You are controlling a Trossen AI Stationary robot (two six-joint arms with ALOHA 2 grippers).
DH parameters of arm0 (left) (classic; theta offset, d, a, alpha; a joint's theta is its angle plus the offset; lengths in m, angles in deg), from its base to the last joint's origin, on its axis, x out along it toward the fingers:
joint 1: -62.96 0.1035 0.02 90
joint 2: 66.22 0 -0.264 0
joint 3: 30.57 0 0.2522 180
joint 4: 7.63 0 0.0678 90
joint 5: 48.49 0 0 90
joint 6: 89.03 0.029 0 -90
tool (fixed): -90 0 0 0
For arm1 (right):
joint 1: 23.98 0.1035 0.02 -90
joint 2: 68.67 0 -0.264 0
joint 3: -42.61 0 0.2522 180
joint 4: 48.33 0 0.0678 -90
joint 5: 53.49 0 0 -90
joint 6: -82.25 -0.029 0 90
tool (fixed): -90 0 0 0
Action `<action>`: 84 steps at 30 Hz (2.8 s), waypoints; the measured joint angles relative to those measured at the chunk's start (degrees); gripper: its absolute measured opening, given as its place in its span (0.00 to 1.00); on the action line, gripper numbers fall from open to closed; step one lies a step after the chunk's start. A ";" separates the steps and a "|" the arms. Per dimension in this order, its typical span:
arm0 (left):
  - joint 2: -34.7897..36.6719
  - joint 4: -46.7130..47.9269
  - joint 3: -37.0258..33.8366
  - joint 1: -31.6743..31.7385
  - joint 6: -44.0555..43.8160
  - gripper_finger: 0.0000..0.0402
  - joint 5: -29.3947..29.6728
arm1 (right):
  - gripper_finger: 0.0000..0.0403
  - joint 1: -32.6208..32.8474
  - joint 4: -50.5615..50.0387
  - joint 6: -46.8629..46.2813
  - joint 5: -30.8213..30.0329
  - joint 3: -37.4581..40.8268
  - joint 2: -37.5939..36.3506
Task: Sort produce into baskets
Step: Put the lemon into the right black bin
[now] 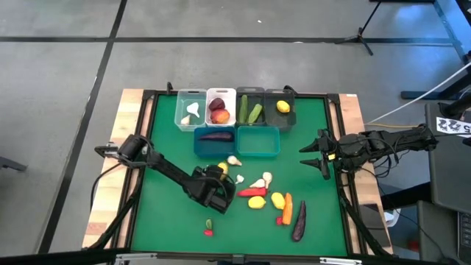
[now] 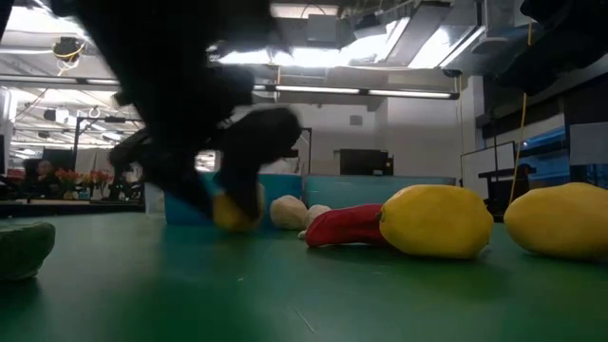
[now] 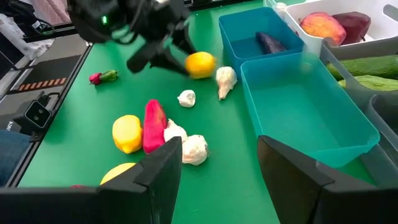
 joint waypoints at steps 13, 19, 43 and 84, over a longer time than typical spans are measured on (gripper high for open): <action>0.07 0.23 0.00 0.12 1.39 0.63 1.36 | 0.52 -0.02 -0.06 0.00 0.01 0.00 0.00; 0.22 0.32 1.64 -0.44 3.14 0.55 0.57 | 0.52 -0.02 -0.04 0.00 0.01 0.00 0.00; 2.19 -32.92 14.82 25.74 71.71 0.52 -8.80 | 0.52 -0.02 0.00 0.00 0.01 0.00 0.00; -15.97 -51.27 29.68 42.05 78.91 0.52 -24.84 | 0.52 0.00 -0.02 0.42 0.01 0.00 0.00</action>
